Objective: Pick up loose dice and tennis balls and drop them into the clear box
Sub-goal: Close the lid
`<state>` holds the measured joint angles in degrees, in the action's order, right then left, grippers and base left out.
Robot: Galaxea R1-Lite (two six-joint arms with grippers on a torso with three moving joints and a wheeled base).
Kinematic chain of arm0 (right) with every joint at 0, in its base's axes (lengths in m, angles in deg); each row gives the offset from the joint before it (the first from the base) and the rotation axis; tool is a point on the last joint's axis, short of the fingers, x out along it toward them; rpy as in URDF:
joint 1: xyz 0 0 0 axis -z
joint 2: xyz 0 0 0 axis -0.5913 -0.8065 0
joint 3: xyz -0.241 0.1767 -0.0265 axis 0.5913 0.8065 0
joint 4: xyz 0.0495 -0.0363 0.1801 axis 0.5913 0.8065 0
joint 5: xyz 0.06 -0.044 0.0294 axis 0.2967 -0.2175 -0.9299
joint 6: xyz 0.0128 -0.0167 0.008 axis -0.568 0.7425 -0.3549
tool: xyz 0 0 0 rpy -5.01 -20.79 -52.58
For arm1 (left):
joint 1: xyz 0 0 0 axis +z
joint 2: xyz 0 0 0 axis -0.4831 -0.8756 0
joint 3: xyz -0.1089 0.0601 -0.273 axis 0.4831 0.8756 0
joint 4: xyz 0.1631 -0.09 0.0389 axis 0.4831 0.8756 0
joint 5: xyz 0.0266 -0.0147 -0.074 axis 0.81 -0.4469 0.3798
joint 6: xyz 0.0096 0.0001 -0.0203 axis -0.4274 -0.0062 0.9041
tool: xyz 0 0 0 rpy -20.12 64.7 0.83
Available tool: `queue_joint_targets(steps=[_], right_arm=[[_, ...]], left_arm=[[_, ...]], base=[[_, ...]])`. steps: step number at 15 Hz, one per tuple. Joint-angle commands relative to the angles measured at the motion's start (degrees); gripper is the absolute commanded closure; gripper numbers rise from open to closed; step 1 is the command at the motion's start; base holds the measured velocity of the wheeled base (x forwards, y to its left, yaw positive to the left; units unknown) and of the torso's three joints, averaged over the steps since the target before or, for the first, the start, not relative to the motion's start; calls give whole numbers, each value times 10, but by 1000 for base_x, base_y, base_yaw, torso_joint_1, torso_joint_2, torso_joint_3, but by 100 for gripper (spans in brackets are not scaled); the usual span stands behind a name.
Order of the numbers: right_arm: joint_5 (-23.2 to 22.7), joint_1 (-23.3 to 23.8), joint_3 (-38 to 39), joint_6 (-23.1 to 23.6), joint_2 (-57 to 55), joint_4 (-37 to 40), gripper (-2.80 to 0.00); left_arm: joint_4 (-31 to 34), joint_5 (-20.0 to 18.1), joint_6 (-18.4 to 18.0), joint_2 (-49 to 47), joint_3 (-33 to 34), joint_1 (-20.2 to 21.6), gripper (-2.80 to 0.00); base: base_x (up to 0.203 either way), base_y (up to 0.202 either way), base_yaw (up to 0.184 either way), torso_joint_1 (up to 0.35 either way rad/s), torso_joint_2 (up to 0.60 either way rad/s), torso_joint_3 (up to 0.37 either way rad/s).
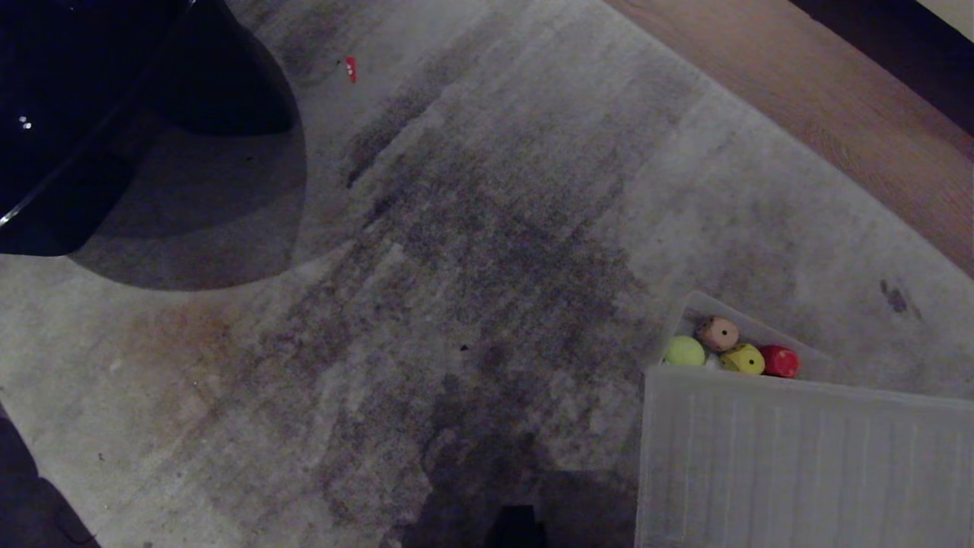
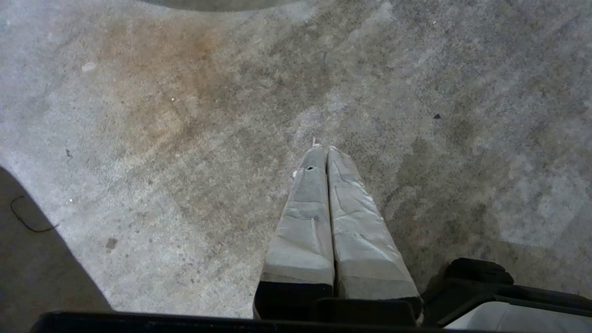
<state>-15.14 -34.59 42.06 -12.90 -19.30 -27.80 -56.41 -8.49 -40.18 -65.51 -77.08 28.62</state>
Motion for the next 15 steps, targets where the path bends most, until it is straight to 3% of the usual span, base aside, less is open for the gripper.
queue_joint_targets(steps=[1,15], right_arm=[[0,-15,9,3,106,5,0],[3,-23,11,-17,142,3,0]], left_arm=[[0,0,1,-1,1,0,0],[0,0,1,-1,1,0,0]], base=[[0,0,0,0,0,0],[0,0,0,0,0,0]])
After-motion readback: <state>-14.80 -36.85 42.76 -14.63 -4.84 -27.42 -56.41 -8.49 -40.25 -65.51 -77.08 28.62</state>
